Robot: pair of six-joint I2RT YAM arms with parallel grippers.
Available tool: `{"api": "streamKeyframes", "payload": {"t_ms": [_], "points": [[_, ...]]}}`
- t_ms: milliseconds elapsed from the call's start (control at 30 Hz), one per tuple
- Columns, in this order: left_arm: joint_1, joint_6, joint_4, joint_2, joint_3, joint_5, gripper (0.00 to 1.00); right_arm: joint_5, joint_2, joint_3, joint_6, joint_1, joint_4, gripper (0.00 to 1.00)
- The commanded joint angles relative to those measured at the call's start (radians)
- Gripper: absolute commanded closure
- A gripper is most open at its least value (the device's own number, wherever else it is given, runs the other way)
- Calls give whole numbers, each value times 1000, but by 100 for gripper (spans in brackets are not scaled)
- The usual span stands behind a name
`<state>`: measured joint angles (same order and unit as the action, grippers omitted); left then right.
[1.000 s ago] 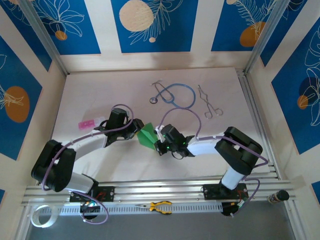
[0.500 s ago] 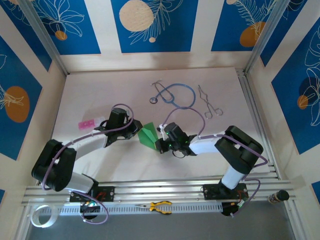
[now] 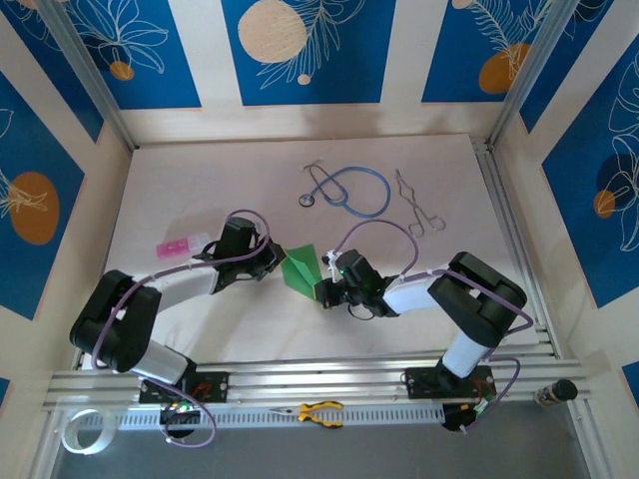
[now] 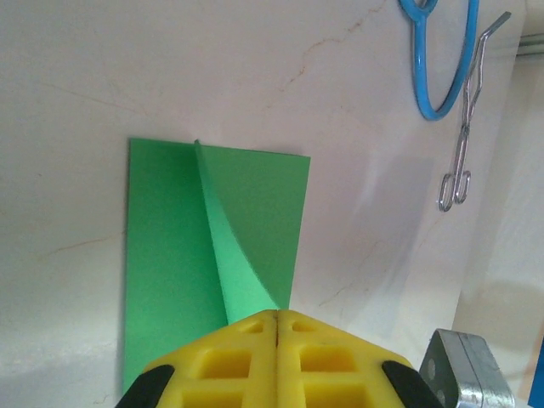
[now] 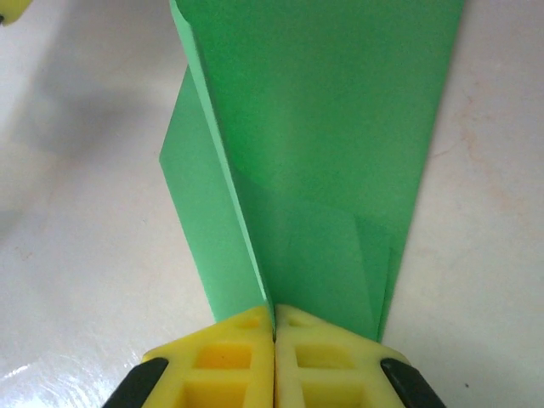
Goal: Fold a paper plane with a square sheet of paper (pick it up from the middle)
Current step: Fourth fold the wing at the center of the table.
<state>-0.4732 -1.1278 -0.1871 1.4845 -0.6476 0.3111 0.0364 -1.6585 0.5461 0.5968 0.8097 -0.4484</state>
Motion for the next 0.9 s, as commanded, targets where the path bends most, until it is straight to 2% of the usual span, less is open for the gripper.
{"api": "streamKeyframes", "payload": {"t_ms": [0,67,333,667,867], "points": [[10,-10,-23,40,16,23,97,-25,29,-19,40,-21,-6,92],[9,-16,-44,72,7,45,100,-33,35,-22,46,-27,-6,92],[-8,-1,-87,171,-34,101,100,-45,33,-29,55,-37,-12,93],[-17,6,-89,235,-49,133,100,-38,36,-44,64,-43,-23,93],[-18,5,-71,245,-32,114,100,-36,39,-48,79,-41,-29,93]]}}
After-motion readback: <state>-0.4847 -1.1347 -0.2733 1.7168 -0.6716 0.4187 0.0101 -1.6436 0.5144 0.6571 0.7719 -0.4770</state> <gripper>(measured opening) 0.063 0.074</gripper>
